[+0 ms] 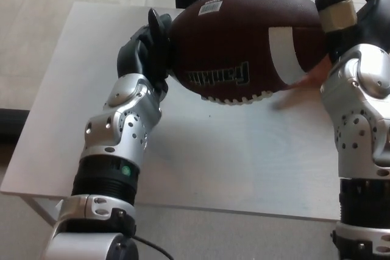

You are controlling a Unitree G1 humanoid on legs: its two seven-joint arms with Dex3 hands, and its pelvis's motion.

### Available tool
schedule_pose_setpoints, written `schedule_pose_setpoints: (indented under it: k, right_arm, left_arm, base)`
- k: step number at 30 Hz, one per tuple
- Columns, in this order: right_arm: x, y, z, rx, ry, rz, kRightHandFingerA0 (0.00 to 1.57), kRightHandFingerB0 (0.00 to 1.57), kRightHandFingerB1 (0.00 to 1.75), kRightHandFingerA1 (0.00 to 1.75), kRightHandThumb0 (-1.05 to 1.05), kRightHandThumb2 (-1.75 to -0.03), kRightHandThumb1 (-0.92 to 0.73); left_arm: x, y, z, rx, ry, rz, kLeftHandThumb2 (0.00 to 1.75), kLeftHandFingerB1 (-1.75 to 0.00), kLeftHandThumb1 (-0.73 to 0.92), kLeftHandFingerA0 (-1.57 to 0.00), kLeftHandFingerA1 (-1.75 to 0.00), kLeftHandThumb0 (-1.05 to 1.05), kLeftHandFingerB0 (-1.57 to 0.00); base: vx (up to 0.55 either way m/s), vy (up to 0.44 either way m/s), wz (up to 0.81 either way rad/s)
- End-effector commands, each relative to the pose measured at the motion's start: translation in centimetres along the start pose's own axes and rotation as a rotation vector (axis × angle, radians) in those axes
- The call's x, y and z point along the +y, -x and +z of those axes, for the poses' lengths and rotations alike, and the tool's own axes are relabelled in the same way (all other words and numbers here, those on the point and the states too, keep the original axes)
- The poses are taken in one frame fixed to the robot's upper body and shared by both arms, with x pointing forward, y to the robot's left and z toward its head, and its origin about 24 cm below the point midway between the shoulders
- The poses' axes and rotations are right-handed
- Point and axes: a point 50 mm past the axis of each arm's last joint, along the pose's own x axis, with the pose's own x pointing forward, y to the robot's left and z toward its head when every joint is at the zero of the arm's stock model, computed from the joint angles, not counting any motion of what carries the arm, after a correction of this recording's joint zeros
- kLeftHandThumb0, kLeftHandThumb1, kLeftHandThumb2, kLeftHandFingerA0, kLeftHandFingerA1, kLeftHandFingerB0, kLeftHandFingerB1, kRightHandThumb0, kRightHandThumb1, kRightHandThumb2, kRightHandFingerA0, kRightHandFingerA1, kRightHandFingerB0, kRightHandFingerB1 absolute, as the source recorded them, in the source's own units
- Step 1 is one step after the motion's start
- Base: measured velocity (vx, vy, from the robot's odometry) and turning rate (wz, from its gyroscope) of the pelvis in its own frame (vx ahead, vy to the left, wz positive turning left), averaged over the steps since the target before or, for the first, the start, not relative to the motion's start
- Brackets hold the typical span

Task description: The robot uses both its hands to grab the left and right ends of a football kept in the middle of the desk infront of it, lifts it up and places it in the palm of a person

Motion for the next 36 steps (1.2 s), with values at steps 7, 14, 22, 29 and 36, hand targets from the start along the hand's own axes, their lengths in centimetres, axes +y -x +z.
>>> schedule_pose_setpoints:
  k: [7,14,22,29,36]
  right_arm:
    - [8.8,1.1,2.0,0.162,-0.225,0.301,0.27,0.43,0.37,0.67,-0.69,-0.63,-0.77]
    - [8.2,-0.7,2.9,0.207,-0.308,0.234,0.29,0.50,0.40,0.66,-0.66,-0.63,-0.75]
    - [7.7,-3.0,4.9,0.211,-0.398,0.193,0.30,0.50,0.42,0.72,-0.69,-0.63,-0.77]
    - [6.8,-3.7,5.0,0.210,-0.477,0.175,0.30,0.46,0.38,0.63,-0.66,-0.65,-0.82]
    - [3.8,-4.4,3.3,0.237,-0.585,0.068,0.33,0.44,0.40,0.64,-0.64,-0.65,-0.84]
  left_arm:
    - [-10.9,1.4,5.0,-0.031,-0.027,-0.479,0.66,-0.36,0.85,-0.39,-0.66,-0.77,-0.30]
    - [-11.4,0.9,5.4,-0.008,-0.058,-0.455,0.66,-0.39,0.88,-0.39,-0.64,-0.73,-0.31]
    - [-12.9,0.5,7.0,0.017,-0.040,-0.394,1.05,-0.68,0.59,-0.21,-0.59,-0.62,-0.49]
    - [-12.9,-0.1,6.8,0.027,-0.200,-0.308,0.63,-0.45,0.76,-0.38,-0.60,-0.71,-0.36]
    - [-12.7,-0.4,4.1,-0.101,-0.708,-0.223,0.61,-0.24,0.70,-0.13,-0.70,-0.63,0.00]
  base:
    - [0.00,0.000,0.00]
    - [0.00,0.000,0.00]
    - [0.00,0.000,0.00]
    - [0.00,0.000,0.00]
    - [0.00,0.000,0.00]
